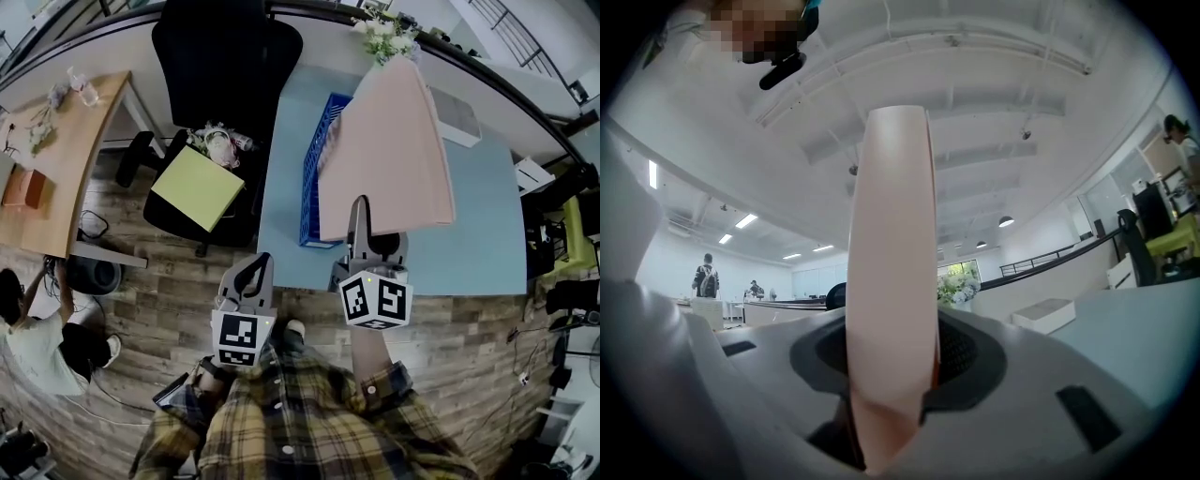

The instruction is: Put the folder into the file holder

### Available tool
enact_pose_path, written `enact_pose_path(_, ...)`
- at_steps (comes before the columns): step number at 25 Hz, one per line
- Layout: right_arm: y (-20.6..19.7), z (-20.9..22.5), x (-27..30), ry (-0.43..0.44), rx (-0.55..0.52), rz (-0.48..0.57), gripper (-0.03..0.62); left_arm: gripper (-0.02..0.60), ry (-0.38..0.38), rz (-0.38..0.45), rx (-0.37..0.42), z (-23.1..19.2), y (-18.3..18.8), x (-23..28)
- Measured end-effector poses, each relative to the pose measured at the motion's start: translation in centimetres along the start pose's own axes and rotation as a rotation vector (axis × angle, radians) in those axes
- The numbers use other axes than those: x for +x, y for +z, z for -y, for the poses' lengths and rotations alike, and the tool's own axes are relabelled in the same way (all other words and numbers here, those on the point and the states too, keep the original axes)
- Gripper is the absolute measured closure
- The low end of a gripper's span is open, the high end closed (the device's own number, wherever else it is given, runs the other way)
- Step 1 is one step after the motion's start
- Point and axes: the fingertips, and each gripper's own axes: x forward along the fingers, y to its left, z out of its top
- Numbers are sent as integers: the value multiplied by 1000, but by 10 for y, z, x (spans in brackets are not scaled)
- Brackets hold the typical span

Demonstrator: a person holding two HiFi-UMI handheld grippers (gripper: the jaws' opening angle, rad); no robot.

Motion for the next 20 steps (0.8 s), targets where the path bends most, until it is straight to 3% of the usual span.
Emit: enact_pose_path(20, -41, -1, 20, -22, -33, -85, 427, 591, -27, -46, -28, -16, -15, 17)
